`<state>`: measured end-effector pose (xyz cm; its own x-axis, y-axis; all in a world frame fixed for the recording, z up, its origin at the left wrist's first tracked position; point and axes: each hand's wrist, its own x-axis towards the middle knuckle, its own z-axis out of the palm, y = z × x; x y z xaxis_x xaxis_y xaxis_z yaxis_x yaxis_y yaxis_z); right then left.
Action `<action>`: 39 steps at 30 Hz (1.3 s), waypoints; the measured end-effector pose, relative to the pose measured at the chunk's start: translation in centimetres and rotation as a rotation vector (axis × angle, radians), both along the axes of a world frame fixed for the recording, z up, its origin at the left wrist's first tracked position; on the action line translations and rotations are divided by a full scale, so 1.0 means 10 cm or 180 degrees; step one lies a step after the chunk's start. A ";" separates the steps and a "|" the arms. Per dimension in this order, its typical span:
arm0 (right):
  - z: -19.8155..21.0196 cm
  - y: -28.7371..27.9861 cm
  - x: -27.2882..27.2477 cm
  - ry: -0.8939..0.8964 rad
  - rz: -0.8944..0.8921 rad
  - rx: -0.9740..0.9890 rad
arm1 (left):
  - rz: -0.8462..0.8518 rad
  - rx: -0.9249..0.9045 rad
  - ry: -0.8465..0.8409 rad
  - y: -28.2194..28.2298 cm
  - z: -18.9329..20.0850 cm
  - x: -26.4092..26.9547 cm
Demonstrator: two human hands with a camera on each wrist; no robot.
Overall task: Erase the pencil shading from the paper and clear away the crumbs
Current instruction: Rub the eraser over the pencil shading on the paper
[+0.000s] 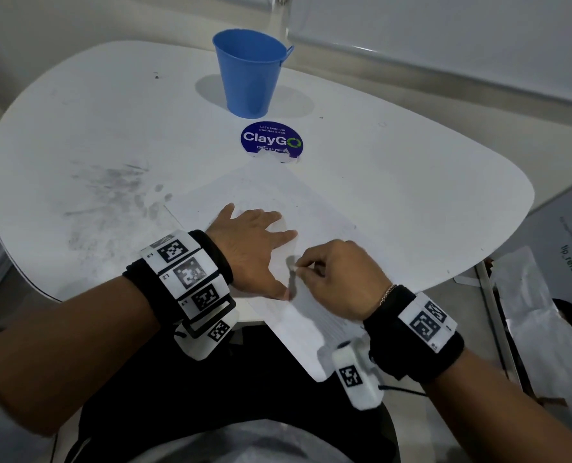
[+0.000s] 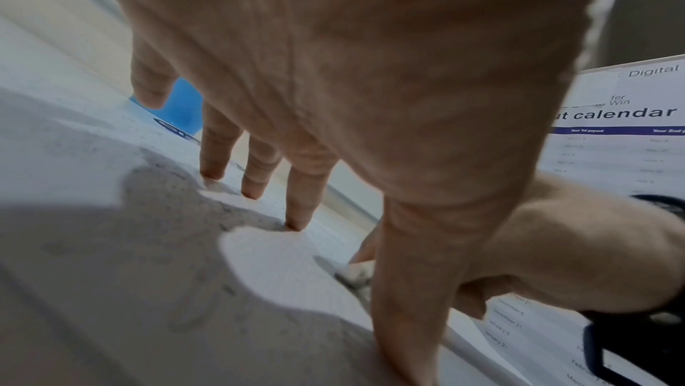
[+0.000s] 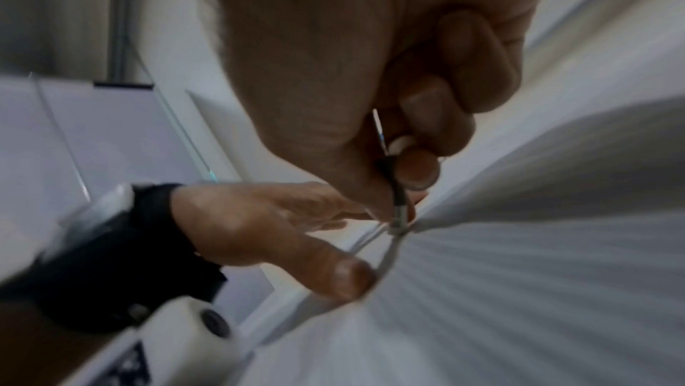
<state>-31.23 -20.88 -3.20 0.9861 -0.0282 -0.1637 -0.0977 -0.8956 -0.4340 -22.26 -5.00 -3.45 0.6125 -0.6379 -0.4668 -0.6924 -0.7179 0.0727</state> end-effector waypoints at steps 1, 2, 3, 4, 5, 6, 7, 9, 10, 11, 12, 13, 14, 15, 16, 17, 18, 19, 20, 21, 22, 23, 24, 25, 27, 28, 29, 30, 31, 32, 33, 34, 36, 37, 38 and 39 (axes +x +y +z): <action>0.01 0.00 0.01 0.0039 0.0013 0.0015 | 0.0005 -0.0001 -0.0004 0.00 0.01 0.00; 0.01 -0.04 0.03 0.0020 -0.0024 -0.0019 | 0.0008 0.0006 -0.0007 0.00 0.01 0.00; 0.01 -0.09 0.06 -0.0034 -0.0119 -0.0063 | 0.0006 0.0015 -0.0007 0.00 0.02 0.00; 0.01 -0.16 0.09 -0.0107 -0.0261 -0.0096 | 0.0002 0.0020 -0.0005 0.01 0.02 0.00; 0.01 -0.20 0.10 -0.0172 -0.0399 -0.0112 | 0.0001 0.0020 -0.0006 0.01 0.03 0.00; 0.00 -0.22 0.10 -0.0212 -0.0468 -0.0105 | -0.0001 0.0020 -0.0010 0.01 0.03 0.00; -0.01 -0.20 0.09 -0.0203 -0.0435 -0.0085 | -0.0004 0.0026 -0.0011 0.01 0.03 0.00; -0.03 -0.08 0.02 -0.0087 -0.0146 -0.0004 | -0.0008 0.0026 -0.0014 0.00 0.02 0.00; -0.04 -0.03 0.00 -0.0028 -0.0025 0.0054 | -0.0011 0.0022 -0.0016 0.00 0.02 0.00; -0.03 -0.02 0.00 0.0002 0.0000 0.0074 | -0.0015 0.0024 -0.0017 0.00 0.02 0.00; -0.03 -0.04 0.03 -0.0021 -0.0061 0.0061 | -0.0018 0.0031 -0.0011 0.00 0.01 0.00; -0.03 -0.09 0.06 -0.0069 -0.0186 0.0041 | -0.0022 0.0047 0.0001 0.01 0.01 0.00; -0.03 -0.15 0.09 -0.0140 -0.0337 0.0022 | -0.0025 0.0062 0.0010 0.02 0.00 0.01; -0.03 -0.19 0.11 -0.0205 -0.0455 0.0001 | -0.0028 0.0070 0.0008 0.02 -0.01 0.01; -0.04 -0.20 0.11 -0.0245 -0.0493 -0.0008 | -0.0031 0.0069 0.0001 0.02 -0.01 0.02; -0.05 -0.18 0.09 -0.0231 -0.0432 -0.0010 | -0.0029 0.0065 -0.0007 0.02 -0.02 0.02; -0.06 -0.13 0.06 -0.0177 -0.0288 0.0008 | -0.0027 0.0061 -0.0011 0.02 -0.02 0.03; -0.07 -0.07 0.02 -0.0093 -0.0119 0.0043 | -0.0027 0.0065 -0.0009 0.01 -0.03 0.02; -0.07 -0.02 0.00 -0.0029 0.0007 0.0083 | -0.0025 0.0068 -0.0005 0.01 -0.03 0.02; -0.06 0.00 0.01 0.0020 0.0043 0.0080 | -0.0017 0.0070 -0.0004 0.01 -0.03 0.02; -0.05 -0.02 0.03 0.0026 -0.0011 0.0049 | -0.0007 0.0068 -0.0005 0.01 -0.03 0.02; -0.03 -0.06 0.06 -0.0001 -0.0130 0.0013 | -0.0005 0.0068 -0.0008 0.01 -0.04 0.02; -0.01 -0.11 0.09 -0.0055 -0.0277 -0.0032 | -0.0009 0.0062 -0.0012 0.01 -0.04 0.03; 0.00 -0.14 0.09 -0.0107 -0.0388 -0.0092 | -0.0012 0.0054 -0.0017 0.02 -0.05 0.02; 0.01 -0.11 0.07 -0.0122 -0.0360 -0.0217 | -0.0006 0.0046 -0.0025 0.01 -0.05 0.03; 0.00 -0.05 0.04 -0.0120 -0.0267 -0.0313 | -0.0004 0.0045 -0.0023 0.01 -0.05 0.03; -0.01 0.02 0.01 -0.0187 -0.0186 -0.0457 | -0.0006 0.0039 -0.0022 0.01 -0.06 0.03; -0.02 0.07 -0.01 -0.0357 -0.0132 -0.0636 | -0.0005 0.0027 -0.0024 0.02 -0.06 0.02; -0.05 0.11 -0.02 -0.0552 -0.0112 -0.0769 | -0.0001 0.0007 -0.0025 0.02 -0.06 0.03; -0.07 0.14 -0.02 -0.0677 -0.0116 -0.0800 | 0.0004 -0.0015 -0.0024 0.03 -0.07 0.03; -0.08 0.15 -0.01 -0.0667 -0.0130 -0.0716 | 0.0002 -0.0028 -0.0022 0.03 -0.07 0.02; -0.09 0.15 -0.01 -0.0562 -0.0151 -0.0572 | -0.0008 -0.0030 -0.0023 0.03 -0.07 0.02; -0.11 0.12 -0.01 -0.0340 -0.0200 -0.0387 | -0.0016 -0.0016 -0.0038 0.02 -0.05 0.02; -0.12 0.10 0.00 -0.0313 -0.0230 -0.0399 | -0.0005 -0.0008 -0.0051 0.01 -0.04 0.02; -0.13 0.07 0.02 -0.0327 -0.0283 -0.0411 | 0.0012 -0.0002 -0.0067 0.01 -0.03 0.02; -0.14 0.03 0.04 -0.0354 -0.0357 -0.0392 | 0.0034 0.0002 -0.0082 0.01 -0.03 0.02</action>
